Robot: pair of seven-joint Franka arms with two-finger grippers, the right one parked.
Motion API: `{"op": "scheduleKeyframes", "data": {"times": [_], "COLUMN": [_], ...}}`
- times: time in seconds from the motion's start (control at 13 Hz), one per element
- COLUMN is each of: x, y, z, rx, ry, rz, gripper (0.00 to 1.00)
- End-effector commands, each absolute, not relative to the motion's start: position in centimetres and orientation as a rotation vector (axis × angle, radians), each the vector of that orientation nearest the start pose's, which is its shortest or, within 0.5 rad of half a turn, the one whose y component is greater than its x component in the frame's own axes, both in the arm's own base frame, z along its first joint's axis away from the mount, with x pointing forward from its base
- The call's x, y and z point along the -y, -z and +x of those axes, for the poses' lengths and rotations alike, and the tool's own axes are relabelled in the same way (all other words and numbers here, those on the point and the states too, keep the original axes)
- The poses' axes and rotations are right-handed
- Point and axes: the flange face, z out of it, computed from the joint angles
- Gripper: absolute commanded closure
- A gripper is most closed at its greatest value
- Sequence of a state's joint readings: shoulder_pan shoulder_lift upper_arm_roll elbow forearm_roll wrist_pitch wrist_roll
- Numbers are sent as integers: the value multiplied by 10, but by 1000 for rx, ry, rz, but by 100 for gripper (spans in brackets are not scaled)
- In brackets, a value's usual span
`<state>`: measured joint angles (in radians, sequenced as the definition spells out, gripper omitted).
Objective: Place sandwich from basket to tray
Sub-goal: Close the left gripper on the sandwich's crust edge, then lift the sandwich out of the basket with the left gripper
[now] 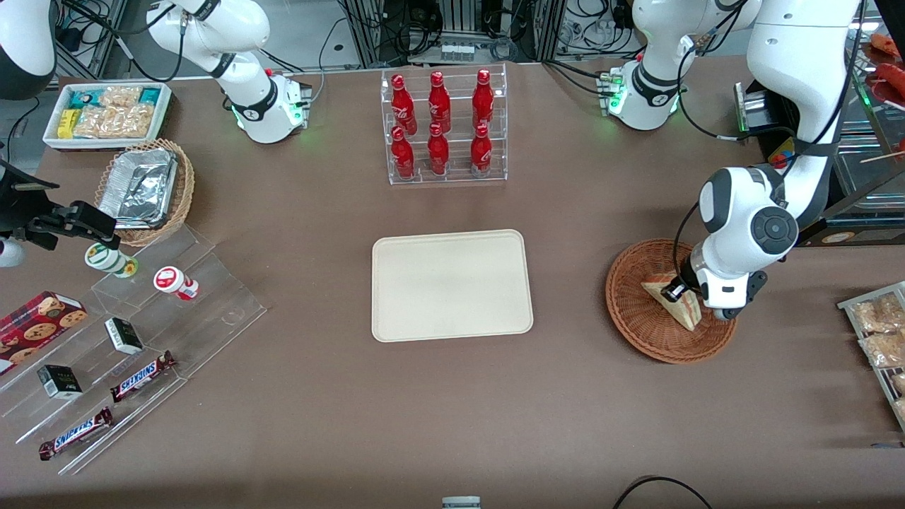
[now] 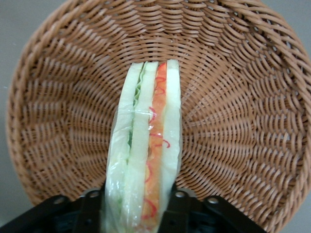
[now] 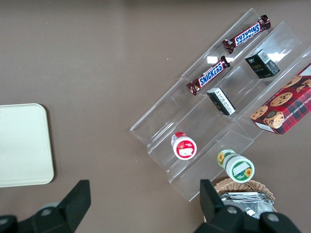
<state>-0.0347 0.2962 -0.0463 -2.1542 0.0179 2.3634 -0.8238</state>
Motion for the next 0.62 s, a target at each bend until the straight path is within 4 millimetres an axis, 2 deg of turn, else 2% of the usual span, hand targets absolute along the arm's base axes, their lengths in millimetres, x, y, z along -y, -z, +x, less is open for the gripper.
{"op": "scheduleKeyframes", "data": {"times": [0.0, 0.23, 0.38, 0.54], "x": [53, 84, 134, 180], "y": [-291, -334, -354, -359], "z": [561, 568, 570, 560], "rx": [1019, 845, 724, 602], "ry": [-148, -204, -208, -200], "rz": [-2883, -2925, -2972, -3020], "gripper": [100, 100, 100, 100]}}
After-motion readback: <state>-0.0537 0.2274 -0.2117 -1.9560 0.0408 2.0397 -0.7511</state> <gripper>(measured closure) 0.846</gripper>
